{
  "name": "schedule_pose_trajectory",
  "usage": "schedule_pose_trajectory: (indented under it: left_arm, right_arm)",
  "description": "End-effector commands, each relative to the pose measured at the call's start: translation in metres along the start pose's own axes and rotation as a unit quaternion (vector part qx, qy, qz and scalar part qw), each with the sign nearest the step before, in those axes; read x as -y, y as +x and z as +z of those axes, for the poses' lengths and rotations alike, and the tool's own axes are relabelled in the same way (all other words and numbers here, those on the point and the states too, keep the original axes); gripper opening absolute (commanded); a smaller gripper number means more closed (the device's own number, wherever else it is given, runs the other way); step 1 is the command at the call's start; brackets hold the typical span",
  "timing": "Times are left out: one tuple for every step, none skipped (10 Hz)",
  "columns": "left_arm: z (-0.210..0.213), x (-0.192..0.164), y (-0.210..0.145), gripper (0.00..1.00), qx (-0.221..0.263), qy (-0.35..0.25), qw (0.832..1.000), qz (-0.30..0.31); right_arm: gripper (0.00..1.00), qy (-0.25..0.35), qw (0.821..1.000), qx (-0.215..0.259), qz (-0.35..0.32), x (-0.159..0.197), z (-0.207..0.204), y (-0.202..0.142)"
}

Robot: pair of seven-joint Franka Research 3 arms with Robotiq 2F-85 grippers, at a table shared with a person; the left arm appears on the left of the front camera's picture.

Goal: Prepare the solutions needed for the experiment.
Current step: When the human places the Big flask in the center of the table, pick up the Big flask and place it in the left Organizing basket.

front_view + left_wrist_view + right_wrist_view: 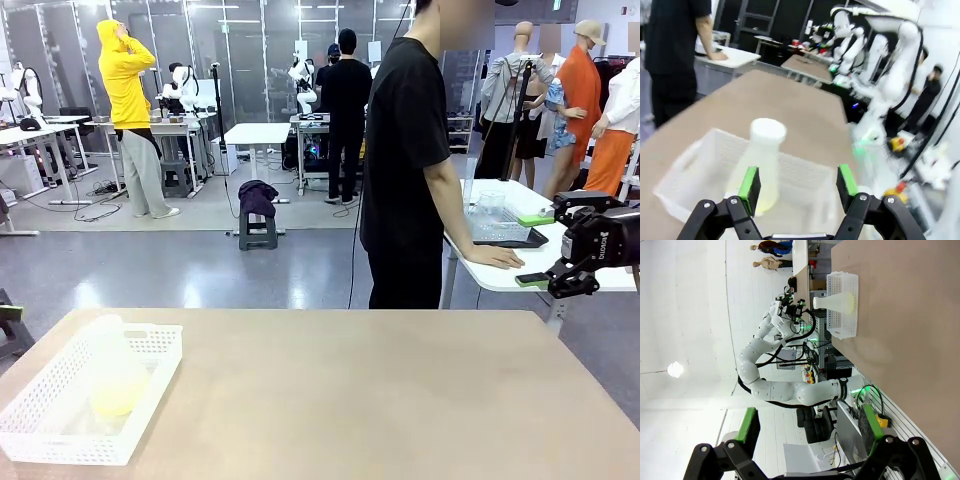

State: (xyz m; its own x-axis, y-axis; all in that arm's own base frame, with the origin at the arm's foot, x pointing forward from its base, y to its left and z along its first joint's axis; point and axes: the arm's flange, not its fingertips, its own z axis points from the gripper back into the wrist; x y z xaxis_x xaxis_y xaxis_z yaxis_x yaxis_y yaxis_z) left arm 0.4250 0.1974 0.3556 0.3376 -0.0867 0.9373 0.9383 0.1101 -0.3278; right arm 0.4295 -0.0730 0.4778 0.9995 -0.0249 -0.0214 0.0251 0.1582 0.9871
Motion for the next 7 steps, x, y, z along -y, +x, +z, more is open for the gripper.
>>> schedule_pose_trajectory:
  left_arm:
    - [0.001,0.006,0.0,0.79,0.034,-0.054,0.978,0.198]
    - [0.001,0.011,0.003,0.79,0.062,-0.093,0.963,0.244]
    - [-0.001,0.016,0.004,0.79,0.061,-0.102,0.949,0.292]
    - [-0.003,0.021,0.006,0.79,0.059,-0.102,0.936,0.331]
    - [-0.001,0.027,0.005,0.79,0.06,-0.108,0.922,0.367]
    - [0.004,0.027,0.004,0.79,0.05,-0.102,0.912,0.394]
    - [0.005,0.029,0.005,0.79,0.04,-0.102,0.905,0.41]
  right_arm:
    - [1.0,-0.001,1.0,-0.002,0.007,-0.001,0.001,0.0]
    - [1.0,-0.001,1.0,-0.002,0.007,-0.001,0.001,0.0]
    - [1.0,-0.001,1.0,-0.002,0.007,-0.001,0.001,0.0]
    - [1.0,-0.001,1.0,-0.002,0.007,-0.001,0.001,0.0]
    - [1.0,-0.001,1.0,-0.002,0.007,-0.001,0.001,0.0]
    - [1.0,-0.001,1.0,-0.002,0.007,-0.001,0.001,0.0]
    - [1.0,-0.001,1.0,-0.002,0.007,-0.001,0.001,0.0]
